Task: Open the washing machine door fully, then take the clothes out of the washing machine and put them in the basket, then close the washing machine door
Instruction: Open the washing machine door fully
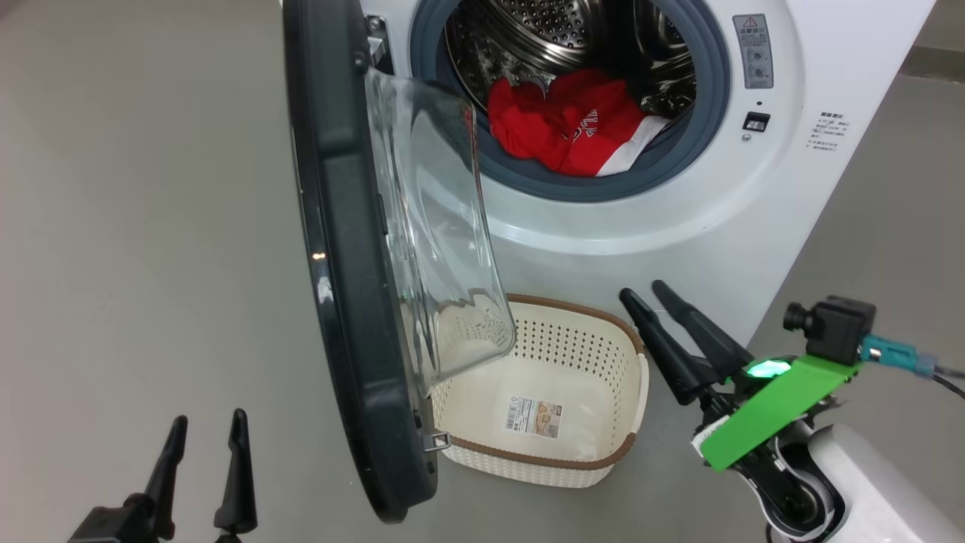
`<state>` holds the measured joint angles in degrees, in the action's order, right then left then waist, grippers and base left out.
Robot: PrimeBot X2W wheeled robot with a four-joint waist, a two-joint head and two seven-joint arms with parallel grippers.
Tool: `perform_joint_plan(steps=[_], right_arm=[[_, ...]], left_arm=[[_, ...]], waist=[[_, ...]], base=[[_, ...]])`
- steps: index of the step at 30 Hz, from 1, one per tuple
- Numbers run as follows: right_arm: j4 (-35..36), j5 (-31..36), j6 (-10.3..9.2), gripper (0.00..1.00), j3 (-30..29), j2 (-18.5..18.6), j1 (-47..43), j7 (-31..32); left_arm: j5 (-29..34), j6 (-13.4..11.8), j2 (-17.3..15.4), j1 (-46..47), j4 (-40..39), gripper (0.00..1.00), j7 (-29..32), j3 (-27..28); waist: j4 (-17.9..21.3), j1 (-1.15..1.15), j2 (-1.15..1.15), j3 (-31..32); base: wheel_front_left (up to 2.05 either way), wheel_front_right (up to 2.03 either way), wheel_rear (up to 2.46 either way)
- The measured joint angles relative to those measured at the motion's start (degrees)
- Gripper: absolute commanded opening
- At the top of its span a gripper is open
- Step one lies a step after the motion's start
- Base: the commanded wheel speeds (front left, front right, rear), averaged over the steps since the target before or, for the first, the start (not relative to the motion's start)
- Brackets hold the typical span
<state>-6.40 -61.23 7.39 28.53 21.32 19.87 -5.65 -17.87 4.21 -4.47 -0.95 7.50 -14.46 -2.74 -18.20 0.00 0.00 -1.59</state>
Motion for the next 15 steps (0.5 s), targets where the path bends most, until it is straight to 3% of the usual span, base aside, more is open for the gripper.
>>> perform_joint_plan(steps=[5,10,15], right_arm=[[-4.23,6.82,0.00,1.00,0.76,1.38,-0.11,-7.24],[-6.88,12.66,0.00,1.00,0.03,1.31,-0.70,-8.59],[-7.90,20.00,0.00,1.00,-3.46,-1.37,-2.75,-8.60]], left_arm=[[-0.18,-0.02,-0.43,-0.01,-0.29,1.00,0.00,0.11],[-0.58,-0.49,-0.52,-0.03,-0.44,1.00,0.01,0.13],[-1.00,-0.55,-0.71,-0.12,-0.76,1.00,0.01,0.18]], waist=[[0.03,0.00,0.00,0.29],[-0.11,0.00,0.00,0.22],[0.04,0.00,0.00,-0.09]], base=[[0.00,0.00,0.00],[0.00,0.00,0.00],[0.00,0.00,0.00]])
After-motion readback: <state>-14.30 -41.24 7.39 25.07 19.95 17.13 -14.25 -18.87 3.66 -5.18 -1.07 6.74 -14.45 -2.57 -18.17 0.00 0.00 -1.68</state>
